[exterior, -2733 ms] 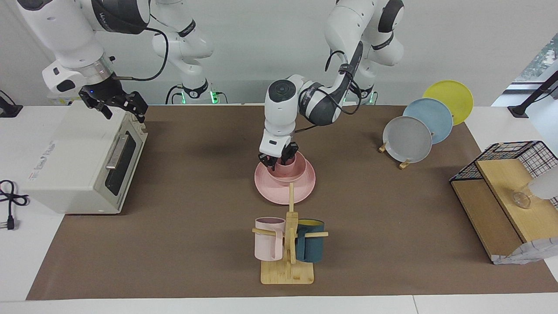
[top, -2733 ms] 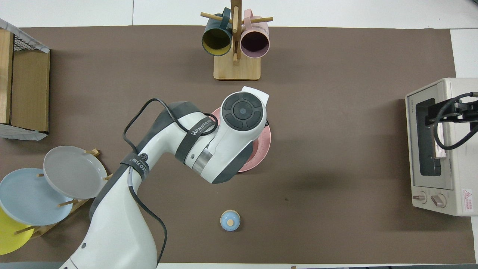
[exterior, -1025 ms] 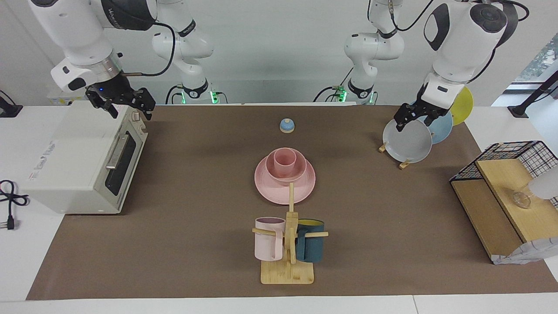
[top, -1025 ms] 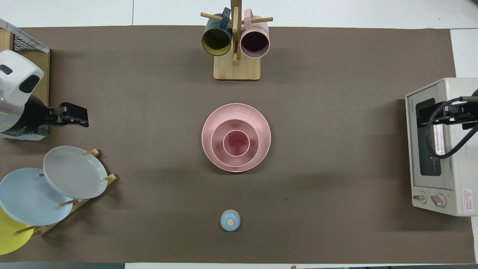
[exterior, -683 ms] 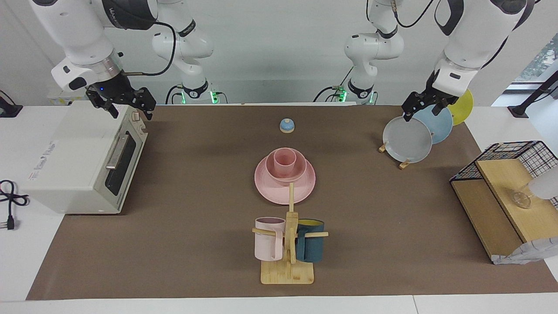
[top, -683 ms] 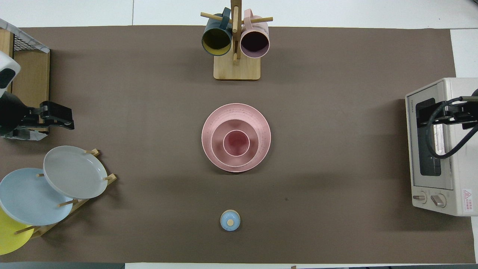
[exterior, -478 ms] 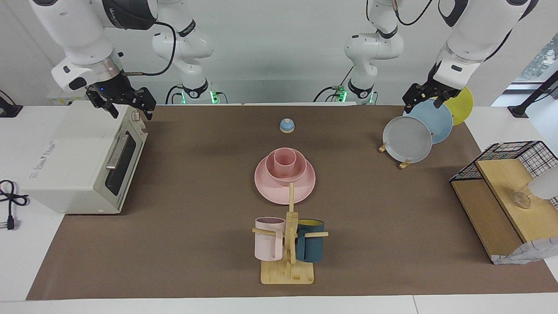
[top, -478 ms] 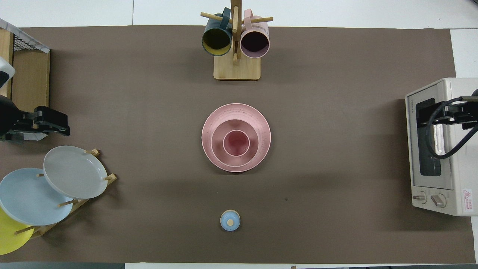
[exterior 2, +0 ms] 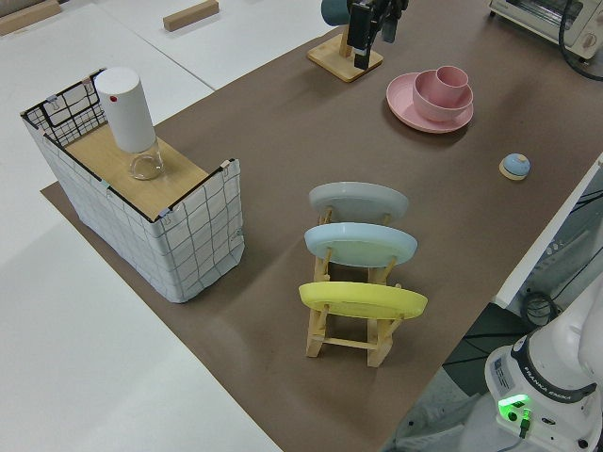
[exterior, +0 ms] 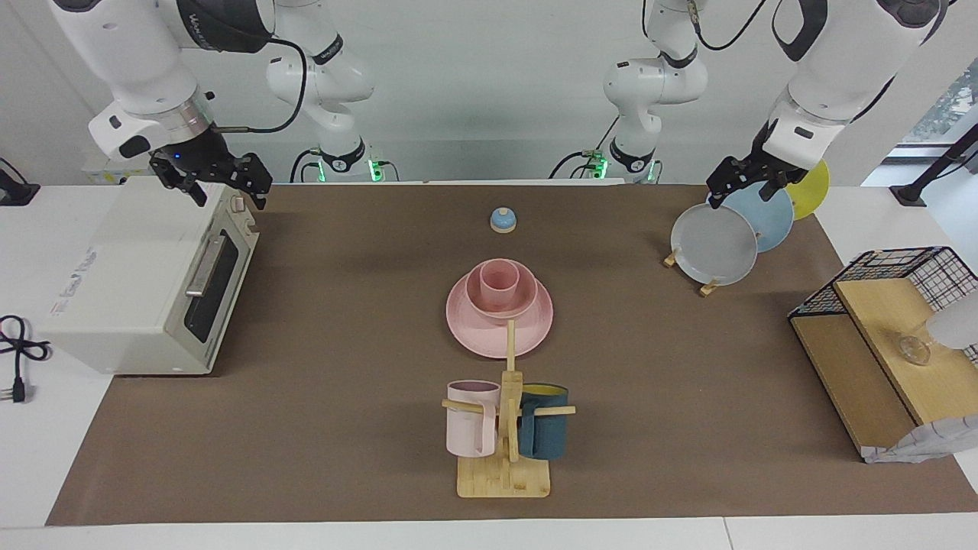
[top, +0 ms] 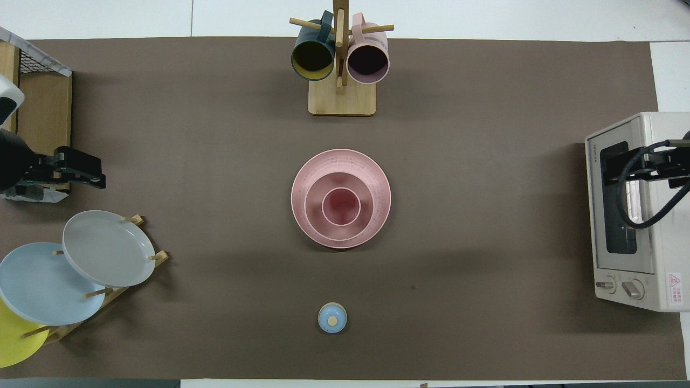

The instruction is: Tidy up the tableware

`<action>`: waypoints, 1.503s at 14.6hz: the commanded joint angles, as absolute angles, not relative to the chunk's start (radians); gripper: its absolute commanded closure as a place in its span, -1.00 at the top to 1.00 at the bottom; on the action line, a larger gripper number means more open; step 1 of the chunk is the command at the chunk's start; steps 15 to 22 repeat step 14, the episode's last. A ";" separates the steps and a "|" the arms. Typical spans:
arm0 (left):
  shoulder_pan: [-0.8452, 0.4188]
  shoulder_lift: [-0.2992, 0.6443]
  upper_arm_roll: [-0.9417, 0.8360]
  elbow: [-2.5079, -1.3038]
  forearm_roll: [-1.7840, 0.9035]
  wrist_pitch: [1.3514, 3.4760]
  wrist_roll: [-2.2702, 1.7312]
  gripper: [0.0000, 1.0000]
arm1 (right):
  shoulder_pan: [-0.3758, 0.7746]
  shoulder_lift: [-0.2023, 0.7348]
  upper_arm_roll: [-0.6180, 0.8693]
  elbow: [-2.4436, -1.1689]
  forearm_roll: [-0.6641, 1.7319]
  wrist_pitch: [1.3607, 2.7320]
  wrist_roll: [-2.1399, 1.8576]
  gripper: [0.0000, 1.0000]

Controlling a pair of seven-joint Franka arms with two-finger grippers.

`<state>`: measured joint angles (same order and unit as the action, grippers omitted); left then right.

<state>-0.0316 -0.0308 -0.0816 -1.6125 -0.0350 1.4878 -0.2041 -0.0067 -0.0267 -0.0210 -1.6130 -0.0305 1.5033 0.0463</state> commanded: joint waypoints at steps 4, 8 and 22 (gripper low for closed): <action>-0.044 -0.049 -0.089 -1.660 -0.048 1.532 -0.149 1.00 | -0.018 -0.038 -0.018 -1.621 -0.011 1.494 0.028 1.00; -0.043 -0.049 -0.089 -1.660 -0.048 1.536 -0.129 1.00 | -0.018 -0.038 -0.017 -1.621 -0.011 1.494 0.028 1.00; -0.032 -0.055 -0.091 -1.663 -0.046 1.531 -0.107 1.00 | -0.018 -0.038 -0.018 -1.621 -0.011 1.494 0.028 1.00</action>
